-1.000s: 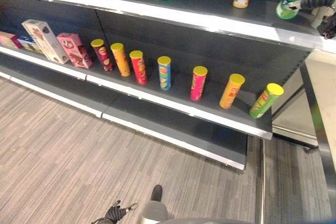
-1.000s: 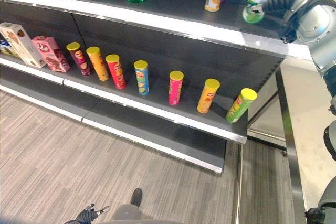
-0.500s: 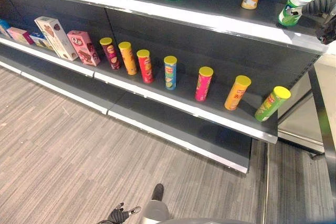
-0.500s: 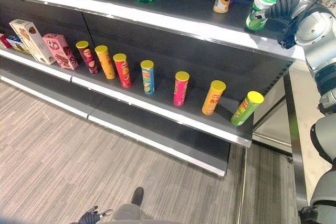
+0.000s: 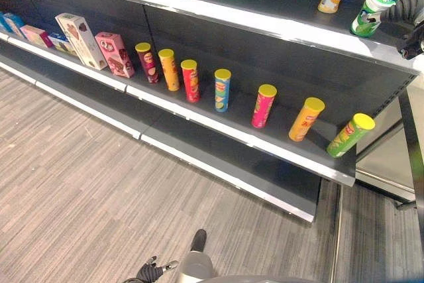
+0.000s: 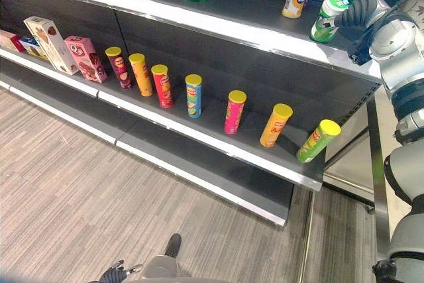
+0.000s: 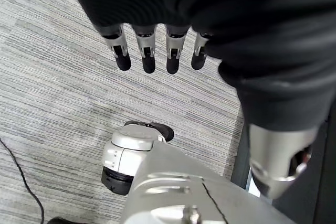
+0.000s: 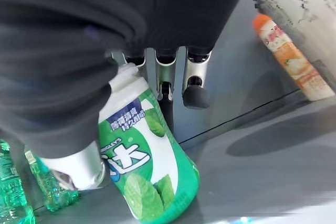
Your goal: Put the goods on the table back onto the shelves and tidy them up.
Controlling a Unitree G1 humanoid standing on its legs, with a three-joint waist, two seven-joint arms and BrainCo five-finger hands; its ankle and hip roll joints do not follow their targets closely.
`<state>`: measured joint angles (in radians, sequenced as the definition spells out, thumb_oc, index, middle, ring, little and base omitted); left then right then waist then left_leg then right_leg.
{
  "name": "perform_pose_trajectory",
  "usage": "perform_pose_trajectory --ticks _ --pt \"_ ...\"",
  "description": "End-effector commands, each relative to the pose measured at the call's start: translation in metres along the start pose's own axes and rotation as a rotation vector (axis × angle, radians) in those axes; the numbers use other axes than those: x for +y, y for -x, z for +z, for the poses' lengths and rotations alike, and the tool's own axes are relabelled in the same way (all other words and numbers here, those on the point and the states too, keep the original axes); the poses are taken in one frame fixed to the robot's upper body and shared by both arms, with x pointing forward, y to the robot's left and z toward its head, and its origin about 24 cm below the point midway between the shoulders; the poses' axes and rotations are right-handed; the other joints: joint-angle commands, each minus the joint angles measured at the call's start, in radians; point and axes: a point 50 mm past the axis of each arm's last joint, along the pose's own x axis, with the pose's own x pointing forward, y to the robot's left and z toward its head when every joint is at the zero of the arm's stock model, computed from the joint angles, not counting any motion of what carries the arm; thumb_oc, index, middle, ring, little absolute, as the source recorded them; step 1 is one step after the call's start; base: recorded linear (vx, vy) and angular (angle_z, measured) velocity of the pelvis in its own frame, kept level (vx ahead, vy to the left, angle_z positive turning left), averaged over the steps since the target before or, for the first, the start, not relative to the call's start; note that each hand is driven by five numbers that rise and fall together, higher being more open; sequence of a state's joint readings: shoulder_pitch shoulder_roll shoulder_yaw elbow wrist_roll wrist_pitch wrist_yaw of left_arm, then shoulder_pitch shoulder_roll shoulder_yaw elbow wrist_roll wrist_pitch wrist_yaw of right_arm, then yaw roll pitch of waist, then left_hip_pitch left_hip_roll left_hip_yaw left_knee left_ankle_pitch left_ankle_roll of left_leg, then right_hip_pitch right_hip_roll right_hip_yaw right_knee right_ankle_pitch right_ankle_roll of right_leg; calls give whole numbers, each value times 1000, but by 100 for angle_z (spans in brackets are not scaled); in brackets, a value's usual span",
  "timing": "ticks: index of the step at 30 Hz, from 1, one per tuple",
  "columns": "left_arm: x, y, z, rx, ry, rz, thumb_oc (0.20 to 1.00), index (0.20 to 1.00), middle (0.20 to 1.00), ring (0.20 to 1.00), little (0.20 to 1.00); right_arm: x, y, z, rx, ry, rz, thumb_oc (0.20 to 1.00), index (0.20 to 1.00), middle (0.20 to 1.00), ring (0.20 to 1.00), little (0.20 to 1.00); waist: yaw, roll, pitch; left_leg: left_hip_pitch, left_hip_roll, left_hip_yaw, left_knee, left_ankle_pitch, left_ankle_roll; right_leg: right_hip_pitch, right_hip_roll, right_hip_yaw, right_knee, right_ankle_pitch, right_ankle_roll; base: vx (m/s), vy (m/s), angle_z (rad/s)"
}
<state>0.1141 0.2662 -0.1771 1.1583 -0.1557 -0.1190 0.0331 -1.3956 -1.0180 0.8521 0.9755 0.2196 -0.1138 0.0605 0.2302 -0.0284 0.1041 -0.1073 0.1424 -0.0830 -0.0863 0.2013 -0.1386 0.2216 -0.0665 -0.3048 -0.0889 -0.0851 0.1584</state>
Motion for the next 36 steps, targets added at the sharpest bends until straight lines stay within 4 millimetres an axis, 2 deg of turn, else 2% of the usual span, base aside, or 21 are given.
perform_pose_trajectory --ticks 1,11,12,14,27,32,33,34,36 --pt "11 -7 31 -73 -27 20 1000 1000 1000 1000 1000 -17 -2 9 -29 -80 -79 200 200 200 200 200 36 -54 7 131 20 161 23 -157 -76 -105 16 8 88 -64 26 0 0 0" --pt "13 -8 31 -64 -36 24 1000 1000 1000 1000 1000 -10 -3 8 -23 -96 -66 200 200 200 200 200 39 -53 11 130 21 159 19 -153 -78 -105 15 3 89 -62 26 -3 1 1" --pt "14 -8 31 -64 -35 26 1000 1000 1000 1000 1000 -9 -3 7 -19 -97 -68 715 715 715 715 715 39 -53 12 129 21 159 19 -153 -79 -106 14 1 90 -62 25 0 0 0" --pt "14 -8 31 -63 -34 27 1000 1000 1000 1000 1000 -11 -2 5 -11 -91 -76 1000 1000 1000 1000 1000 39 -54 13 128 21 160 18 -153 -78 -107 14 0 90 -62 26 0 0 0" --pt "17 -8 30 -57 -29 38 1000 1000 1000 1000 1000 -12 -2 0 21 -91 -102 1000 1000 1000 1000 1000 40 -57 11 130 18 164 17 -156 -74 -107 12 2 87 -58 27 0 0 0" --pt "18 -7 28 -49 -21 50 1000 1000 1000 1000 1000 -19 -1 -7 46 -135 -160 1000 1000 1000 1000 1000 38 -58 11 133 18 171 16 -158 -73 -106 10 5 84 -55 28 0 0 0" --pt "18 -7 28 -46 -11 55 1000 1000 1000 1000 1000 -16 1 -14 58 -281 -199 1000 1000 1000 1000 1000 37 -54 9 136 17 173 16 -161 -70 -106 9 6 82 -52 29 0 0 0" --pt "18 -7 27 -45 -12 56 1000 1000 1000 1000 1000 -15 1 -15 59 -282 -199 1000 1000 1000 1000 1000 38 -55 9 136 17 173 16 -161 -70 -106 9 7 82 -52 29 -2 30 0" --pt "16 -7 26 -40 -8 55 1000 1000 1000 1000 1000 -14 3 -23 70 -498 -273 1000 1000 1000 1000 1000 37 -51 8 139 16 176 15 -164 -66 -105 7 10 80 -51 32 -3 17 0"
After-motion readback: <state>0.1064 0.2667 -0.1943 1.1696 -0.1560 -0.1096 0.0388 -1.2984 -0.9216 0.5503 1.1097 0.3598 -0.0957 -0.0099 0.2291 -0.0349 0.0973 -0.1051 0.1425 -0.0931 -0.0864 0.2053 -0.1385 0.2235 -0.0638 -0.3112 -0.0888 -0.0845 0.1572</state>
